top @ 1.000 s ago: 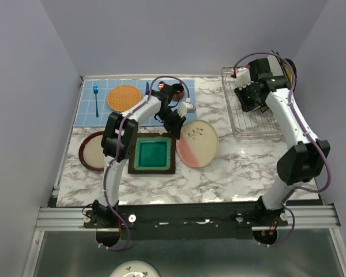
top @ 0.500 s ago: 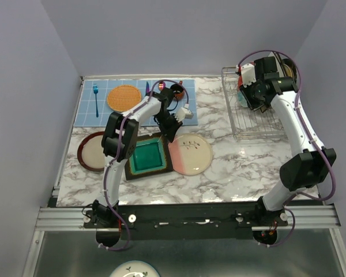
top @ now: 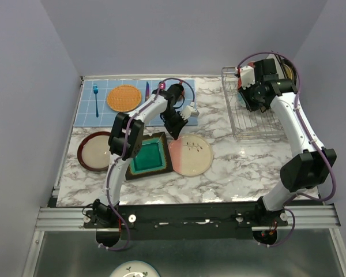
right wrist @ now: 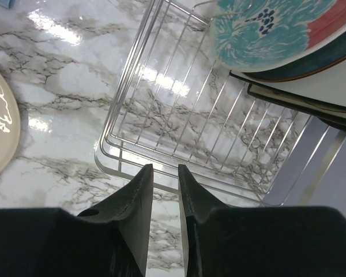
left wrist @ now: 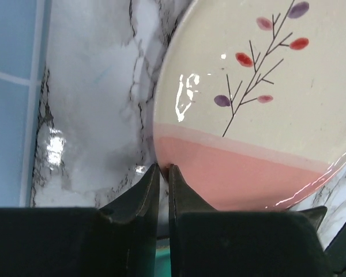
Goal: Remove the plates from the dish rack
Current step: Place the plate at the center of the board.
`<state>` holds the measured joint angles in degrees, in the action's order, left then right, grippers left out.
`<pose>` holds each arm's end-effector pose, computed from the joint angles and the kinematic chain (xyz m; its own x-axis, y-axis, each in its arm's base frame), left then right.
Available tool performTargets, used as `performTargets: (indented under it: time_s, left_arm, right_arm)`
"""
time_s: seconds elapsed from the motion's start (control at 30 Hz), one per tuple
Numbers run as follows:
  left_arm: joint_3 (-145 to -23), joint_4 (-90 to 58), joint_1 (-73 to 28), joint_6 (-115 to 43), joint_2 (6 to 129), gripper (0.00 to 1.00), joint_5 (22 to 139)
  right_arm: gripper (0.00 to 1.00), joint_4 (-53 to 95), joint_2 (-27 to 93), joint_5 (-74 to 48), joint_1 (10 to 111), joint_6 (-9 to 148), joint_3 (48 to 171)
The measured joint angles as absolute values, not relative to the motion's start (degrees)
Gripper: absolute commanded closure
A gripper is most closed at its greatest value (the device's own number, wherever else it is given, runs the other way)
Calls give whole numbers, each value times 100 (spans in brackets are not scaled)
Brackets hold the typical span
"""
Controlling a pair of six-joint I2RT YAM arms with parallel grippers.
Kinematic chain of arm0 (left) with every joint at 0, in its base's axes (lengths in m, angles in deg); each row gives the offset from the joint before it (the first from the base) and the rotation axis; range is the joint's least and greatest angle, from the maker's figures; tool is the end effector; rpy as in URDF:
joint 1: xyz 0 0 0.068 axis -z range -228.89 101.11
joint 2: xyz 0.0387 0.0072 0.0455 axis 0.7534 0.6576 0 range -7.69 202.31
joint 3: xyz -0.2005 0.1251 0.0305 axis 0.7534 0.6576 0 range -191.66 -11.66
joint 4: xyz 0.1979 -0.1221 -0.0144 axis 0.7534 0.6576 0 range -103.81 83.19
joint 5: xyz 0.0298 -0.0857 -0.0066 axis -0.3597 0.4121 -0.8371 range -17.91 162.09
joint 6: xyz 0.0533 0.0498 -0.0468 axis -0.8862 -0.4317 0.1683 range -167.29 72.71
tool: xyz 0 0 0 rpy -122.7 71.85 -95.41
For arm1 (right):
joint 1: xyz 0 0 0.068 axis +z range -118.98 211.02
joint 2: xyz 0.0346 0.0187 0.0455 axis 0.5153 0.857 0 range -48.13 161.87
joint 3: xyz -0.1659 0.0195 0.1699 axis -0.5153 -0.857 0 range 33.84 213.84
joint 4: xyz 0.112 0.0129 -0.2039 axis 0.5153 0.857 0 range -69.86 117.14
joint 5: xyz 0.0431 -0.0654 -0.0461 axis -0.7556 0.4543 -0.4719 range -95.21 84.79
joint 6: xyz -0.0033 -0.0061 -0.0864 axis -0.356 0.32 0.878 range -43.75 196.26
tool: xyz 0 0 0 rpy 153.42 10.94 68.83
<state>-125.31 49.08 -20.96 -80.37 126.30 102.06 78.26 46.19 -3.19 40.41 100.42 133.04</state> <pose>0.3504 -0.2290 0.1200 -0.4855 0.7923 -0.3695 0.8624 0.3645 -0.3514 0.3318 0.0522 0.2983 -0.6631 -0.5243 -0.5342 -0.4534 0.8492 -0.2708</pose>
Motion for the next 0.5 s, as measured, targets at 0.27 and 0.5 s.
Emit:
performTargets:
  time_s: [0.27,0.5]
  left_arm:
    - [-13307,4928,-1832,-7771,13063,100,10211]
    - [-13908,4860,-1598,-7565,13393,100,10211]
  right_arm:
    - [69,7682,4403,-500,4041,10085,12710]
    - [69,7538,4101,-668,4041,10118,12482]
